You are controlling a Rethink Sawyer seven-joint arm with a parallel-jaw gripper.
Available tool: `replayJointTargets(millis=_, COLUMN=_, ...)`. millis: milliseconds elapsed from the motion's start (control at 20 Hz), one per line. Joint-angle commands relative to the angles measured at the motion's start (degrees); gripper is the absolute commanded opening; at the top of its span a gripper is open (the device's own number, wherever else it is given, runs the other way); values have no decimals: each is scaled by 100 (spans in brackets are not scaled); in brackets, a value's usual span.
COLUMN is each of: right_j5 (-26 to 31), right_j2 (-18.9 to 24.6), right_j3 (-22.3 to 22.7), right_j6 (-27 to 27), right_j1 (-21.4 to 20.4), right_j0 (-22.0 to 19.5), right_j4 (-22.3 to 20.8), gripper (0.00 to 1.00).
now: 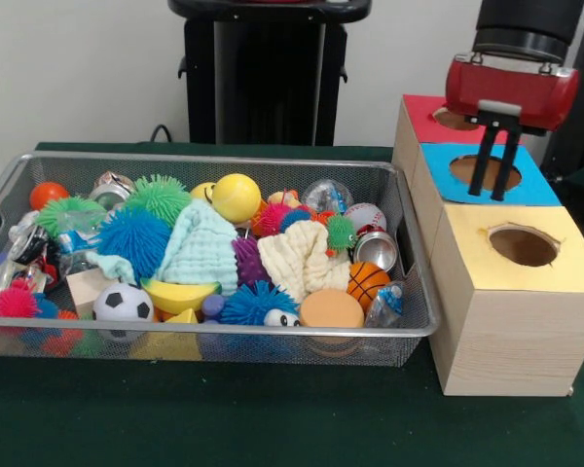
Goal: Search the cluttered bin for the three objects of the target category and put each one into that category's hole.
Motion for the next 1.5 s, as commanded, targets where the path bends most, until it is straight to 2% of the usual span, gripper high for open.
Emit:
replayJointTargets(millis=50, right_j5=-454, right_j2=1269, right_j3=1135, right_j6=397, right_j1=-585, right_j0=-709, right_j4=-929, gripper=0)
replayJointTargets(millis=200, right_j5=-586, right_j2=1509, right_j3=1364, right_j6=314, right_j1=-792, right_j0=-1022, right_j4=-1432, gripper=0)
replayJointTargets(millis=650, right_j5=-768, right_j2=1740, right_j3=1776, right_j6=381, right_j1=-1134, right_j0=-1472, right_j4=-2616, gripper=0)
replayJointTargets(millis=1200, right_j5=-1754, right_j2=1950, right_j3=2084, right_j6=647, right_j1=-818, right_j0=-2158, right_j4=-3954, gripper=0)
replayJointTargets(millis=1500, right_j5=-1994, right_j2=2032, right_j3=2121, right_j6=672, right_j1=-684, right_j0=-2524, right_j4=-4489, gripper=0)
